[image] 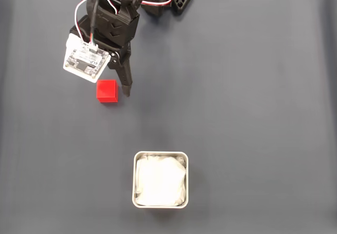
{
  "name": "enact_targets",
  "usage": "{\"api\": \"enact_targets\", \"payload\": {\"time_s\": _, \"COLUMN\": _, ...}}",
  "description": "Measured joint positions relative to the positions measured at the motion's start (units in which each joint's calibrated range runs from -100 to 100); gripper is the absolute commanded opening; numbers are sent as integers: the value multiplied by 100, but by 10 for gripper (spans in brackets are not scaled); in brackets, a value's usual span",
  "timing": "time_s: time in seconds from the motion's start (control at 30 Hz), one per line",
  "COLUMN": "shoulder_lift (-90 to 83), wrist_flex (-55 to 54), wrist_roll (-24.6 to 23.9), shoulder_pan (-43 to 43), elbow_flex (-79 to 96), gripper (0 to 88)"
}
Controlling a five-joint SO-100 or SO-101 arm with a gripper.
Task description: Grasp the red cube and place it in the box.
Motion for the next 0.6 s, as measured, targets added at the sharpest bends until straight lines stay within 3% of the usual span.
{"api": "enact_targets", "payload": {"time_s": 0.6, "shoulder_lift": 174, "wrist_flex": -676, "wrist_roll": 78, "shoulder_pan": 96, "elbow_flex": 316, "gripper": 341}}
